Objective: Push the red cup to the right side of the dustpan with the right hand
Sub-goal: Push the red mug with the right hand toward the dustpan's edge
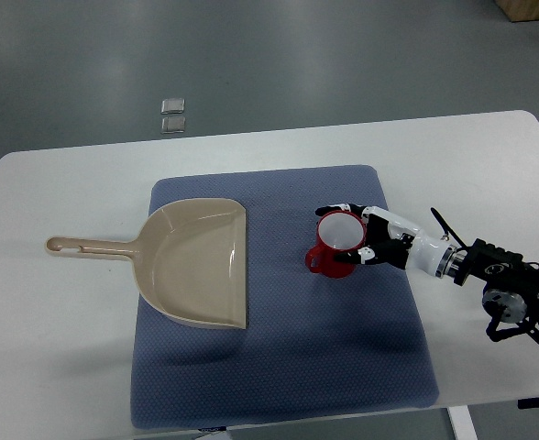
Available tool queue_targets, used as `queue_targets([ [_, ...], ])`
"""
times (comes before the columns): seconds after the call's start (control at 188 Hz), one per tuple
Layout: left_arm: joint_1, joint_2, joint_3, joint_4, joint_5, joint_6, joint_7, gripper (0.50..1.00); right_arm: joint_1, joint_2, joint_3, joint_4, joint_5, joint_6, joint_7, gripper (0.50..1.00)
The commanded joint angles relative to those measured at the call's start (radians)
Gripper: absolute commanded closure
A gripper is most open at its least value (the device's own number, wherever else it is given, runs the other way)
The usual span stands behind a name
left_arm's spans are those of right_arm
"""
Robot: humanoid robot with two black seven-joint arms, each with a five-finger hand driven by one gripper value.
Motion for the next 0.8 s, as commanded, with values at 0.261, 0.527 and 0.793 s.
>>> queue_targets([
  [0.261, 0.000, 0.000, 0.000, 0.001, 0.000, 0.000, 0.000, 0.500, 0.000, 0.028, -0.004, 0.003, -0.017, 0.000, 0.000, 0.564],
  [0.527, 0.000, 0.000, 0.000, 0.000, 0.000, 0.000, 0.000, 0.500, -0.002, 0.042, -0.004, 0.026, -0.017, 0.000, 0.000, 0.564],
  [0.793, 0.000, 0.000, 0.000, 0.000, 0.000, 0.000, 0.000, 0.500, -0.006, 0.062, -0.012, 0.041, -0.021, 0.000, 0.000, 0.564],
])
